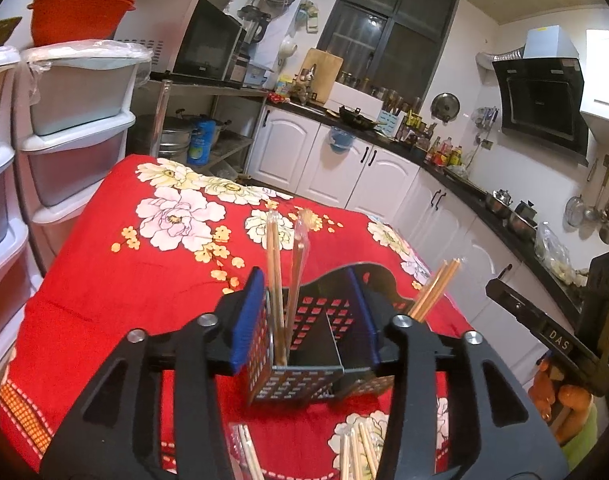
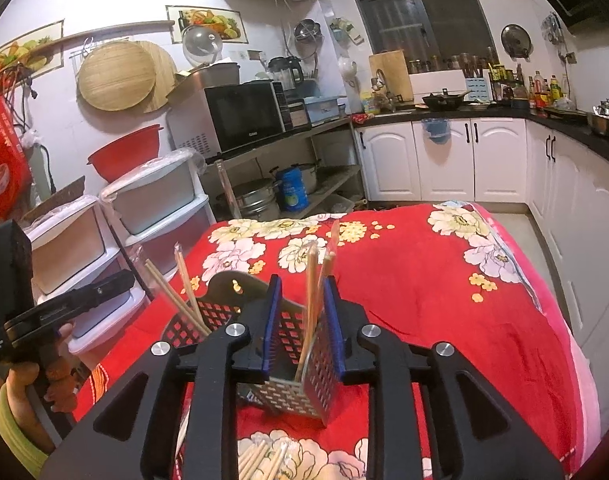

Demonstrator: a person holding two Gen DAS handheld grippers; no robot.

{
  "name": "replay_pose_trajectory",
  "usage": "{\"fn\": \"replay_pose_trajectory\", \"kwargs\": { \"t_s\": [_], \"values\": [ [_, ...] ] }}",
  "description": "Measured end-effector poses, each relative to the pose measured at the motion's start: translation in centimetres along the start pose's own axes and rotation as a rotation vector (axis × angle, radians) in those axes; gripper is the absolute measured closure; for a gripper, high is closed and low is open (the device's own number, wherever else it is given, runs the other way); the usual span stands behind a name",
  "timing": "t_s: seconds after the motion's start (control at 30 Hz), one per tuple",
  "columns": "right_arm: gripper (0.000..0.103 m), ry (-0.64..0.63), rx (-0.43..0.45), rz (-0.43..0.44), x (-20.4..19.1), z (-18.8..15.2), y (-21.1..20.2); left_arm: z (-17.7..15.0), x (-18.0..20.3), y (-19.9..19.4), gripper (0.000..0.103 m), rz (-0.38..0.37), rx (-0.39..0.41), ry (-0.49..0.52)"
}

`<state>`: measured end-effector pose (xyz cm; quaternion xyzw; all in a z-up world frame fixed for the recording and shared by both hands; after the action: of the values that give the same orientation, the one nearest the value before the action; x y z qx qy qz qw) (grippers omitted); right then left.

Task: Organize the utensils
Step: 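Lower the chopsticks into the caddy and open both grippers, then move both open grippers back toward the remaining wrapped chopsticks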

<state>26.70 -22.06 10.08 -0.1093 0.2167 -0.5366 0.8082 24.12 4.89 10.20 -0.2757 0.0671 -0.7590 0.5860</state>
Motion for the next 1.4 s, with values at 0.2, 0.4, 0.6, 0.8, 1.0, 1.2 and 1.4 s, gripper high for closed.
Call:
{"fn": "replay_pose_trajectory", "kwargs": {
  "t_s": [0.2, 0.4, 0.6, 0.8, 1.0, 1.2, 1.4],
  "values": [
    [0.074, -0.002, -0.015, 0.002, -0.1, -1.1, -0.8, -1.2, 0.2, -0.7, 0.042, 0.001, -0.016, -0.002],
    [0.069, -0.014, -0.041, 0.009, -0.4, -2.5, -1.4, -2.5, -0.2, -1.4, 0.027, 0.0, -0.03, -0.02],
    [0.062, -0.033, -0.061, 0.017, -1.0, -3.9, -1.9, -3.6, -0.6, -2.0, 0.012, 0.002, -0.043, -0.028],
    [0.058, -0.058, -0.082, 0.022, -1.7, -5.4, -2.2, -4.8, -0.7, -2.9, 0.012, 0.012, -0.051, -0.031],
    [0.058, -0.081, -0.117, 0.029, -2.5, -7.1, -2.2, -5.9, -1.3, -3.5, 0.012, 0.022, -0.067, -0.042],
    [0.058, -0.099, -0.147, 0.039, -3.2, -8.3, -2.2, -7.1, -1.8, -3.8, 0.012, 0.035, -0.083, -0.051],
    [0.058, -0.115, -0.188, 0.054, -4.0, -10.0, -2.0, -8.5, -2.8, -4.2, 0.012, 0.051, -0.101, -0.064]
  ]
}}
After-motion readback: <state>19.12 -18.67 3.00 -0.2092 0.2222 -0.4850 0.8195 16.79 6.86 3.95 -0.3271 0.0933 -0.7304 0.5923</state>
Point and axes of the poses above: each gripper's, at about its wrist camera, not at the fingertips, and y roughly the way its jaws point, x to its right, z to its top, the point moved 4 cm from there along y, roughly the way its jaws point, and after that the axes turned 2 degrees about -z, right-handed, at the moved point
